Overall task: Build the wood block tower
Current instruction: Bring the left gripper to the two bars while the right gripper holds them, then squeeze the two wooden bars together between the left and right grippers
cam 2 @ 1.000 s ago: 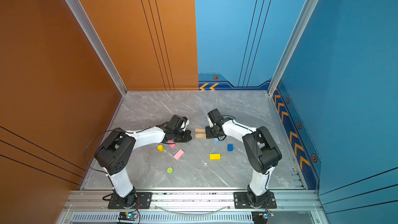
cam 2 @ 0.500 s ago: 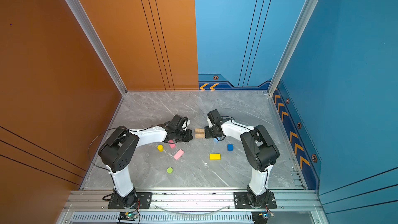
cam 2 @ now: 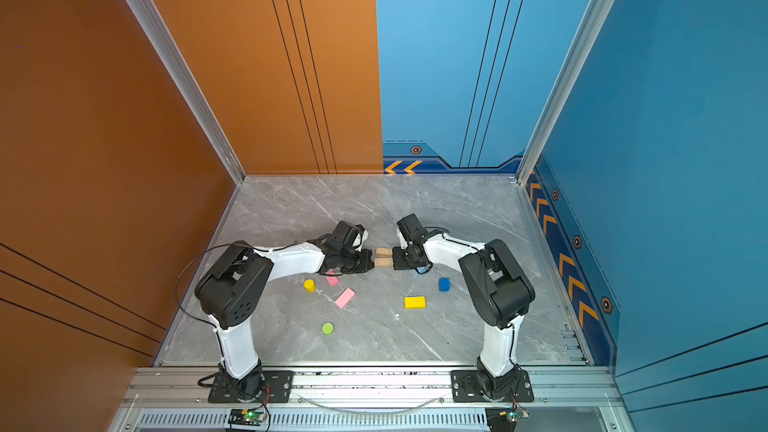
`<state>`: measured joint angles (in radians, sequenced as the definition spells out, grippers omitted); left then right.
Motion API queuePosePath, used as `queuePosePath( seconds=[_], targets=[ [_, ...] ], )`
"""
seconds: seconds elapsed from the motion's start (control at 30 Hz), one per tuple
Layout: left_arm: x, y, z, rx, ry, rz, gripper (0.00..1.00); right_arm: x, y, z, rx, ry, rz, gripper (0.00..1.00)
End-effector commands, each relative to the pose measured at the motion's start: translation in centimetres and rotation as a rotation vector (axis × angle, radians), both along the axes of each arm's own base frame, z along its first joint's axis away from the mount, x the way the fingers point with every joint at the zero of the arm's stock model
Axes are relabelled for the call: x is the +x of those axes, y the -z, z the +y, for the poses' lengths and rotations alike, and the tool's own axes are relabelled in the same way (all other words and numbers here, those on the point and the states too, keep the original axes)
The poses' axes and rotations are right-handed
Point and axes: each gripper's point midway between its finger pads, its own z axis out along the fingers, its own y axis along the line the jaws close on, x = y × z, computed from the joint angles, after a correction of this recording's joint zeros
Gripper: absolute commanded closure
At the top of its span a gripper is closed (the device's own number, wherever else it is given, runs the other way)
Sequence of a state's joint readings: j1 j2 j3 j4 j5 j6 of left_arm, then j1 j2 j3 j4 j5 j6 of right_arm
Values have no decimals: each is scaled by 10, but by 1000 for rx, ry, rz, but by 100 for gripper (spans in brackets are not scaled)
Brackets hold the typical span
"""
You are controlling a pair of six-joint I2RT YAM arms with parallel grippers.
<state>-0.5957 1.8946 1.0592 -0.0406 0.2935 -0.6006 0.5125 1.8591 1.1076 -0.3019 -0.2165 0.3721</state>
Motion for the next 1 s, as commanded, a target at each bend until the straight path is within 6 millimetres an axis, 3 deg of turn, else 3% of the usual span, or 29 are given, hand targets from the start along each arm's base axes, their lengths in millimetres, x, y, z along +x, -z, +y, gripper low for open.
queuePosePath(
  seconds=[0.0,0.97],
  targets=[
    [7,-1,-5,-20,0,3,100,-6,10,5,9,1,32,100],
    [14,10,-8,-25,-9,27,100,6,13,6,-4,13,32,100]
  ],
)
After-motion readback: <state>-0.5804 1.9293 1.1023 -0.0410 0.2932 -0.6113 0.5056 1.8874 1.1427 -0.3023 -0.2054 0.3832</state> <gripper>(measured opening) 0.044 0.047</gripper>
